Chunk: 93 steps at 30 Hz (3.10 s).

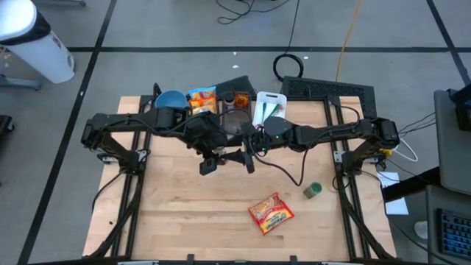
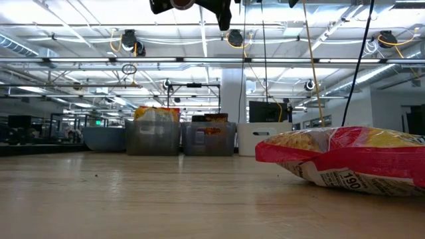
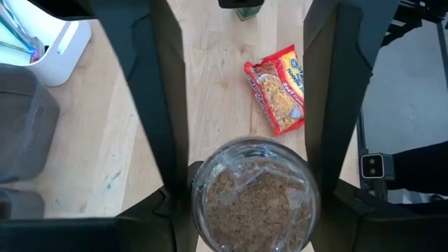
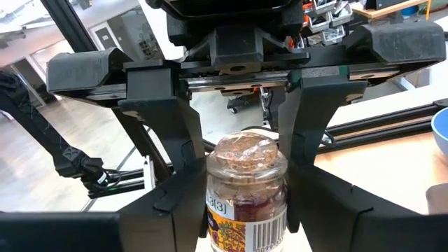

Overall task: Pick & Place Food Item
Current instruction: Put the brown seasoning bottle into the right black bin

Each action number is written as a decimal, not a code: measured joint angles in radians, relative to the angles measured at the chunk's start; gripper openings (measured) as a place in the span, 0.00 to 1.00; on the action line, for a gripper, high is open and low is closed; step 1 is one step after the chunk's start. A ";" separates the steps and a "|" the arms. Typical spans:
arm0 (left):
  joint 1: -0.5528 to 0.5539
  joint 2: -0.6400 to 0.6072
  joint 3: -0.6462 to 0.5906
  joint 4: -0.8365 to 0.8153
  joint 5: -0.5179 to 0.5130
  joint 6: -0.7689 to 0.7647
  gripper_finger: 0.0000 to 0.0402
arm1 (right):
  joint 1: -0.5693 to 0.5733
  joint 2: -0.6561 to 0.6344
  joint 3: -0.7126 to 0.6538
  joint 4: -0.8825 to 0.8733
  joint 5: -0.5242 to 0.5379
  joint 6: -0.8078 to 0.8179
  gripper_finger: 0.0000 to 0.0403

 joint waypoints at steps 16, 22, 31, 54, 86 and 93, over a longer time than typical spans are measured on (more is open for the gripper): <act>0.001 0.000 0.000 0.019 0.000 0.001 0.50 | 0.000 0.002 0.000 -0.001 -0.002 -0.002 0.33; 0.002 -0.001 0.001 0.019 0.003 -0.001 0.50 | 0.001 0.002 -0.002 0.045 -0.001 0.012 0.35; 0.002 -0.002 0.004 -0.014 0.000 -0.002 0.50 | 0.000 0.004 -0.002 0.051 -0.001 0.019 0.38; 0.038 -0.003 0.004 -0.096 0.004 0.026 0.50 | -0.029 -0.076 -0.004 -0.086 0.003 0.009 0.68; 0.503 0.455 0.475 -0.328 -0.011 0.419 0.50 | 0.062 -0.401 -0.427 -0.056 0.335 0.229 0.65; 0.528 0.620 0.643 -0.435 -0.053 0.467 0.50 | 0.112 -0.494 -0.581 0.059 0.456 0.335 0.65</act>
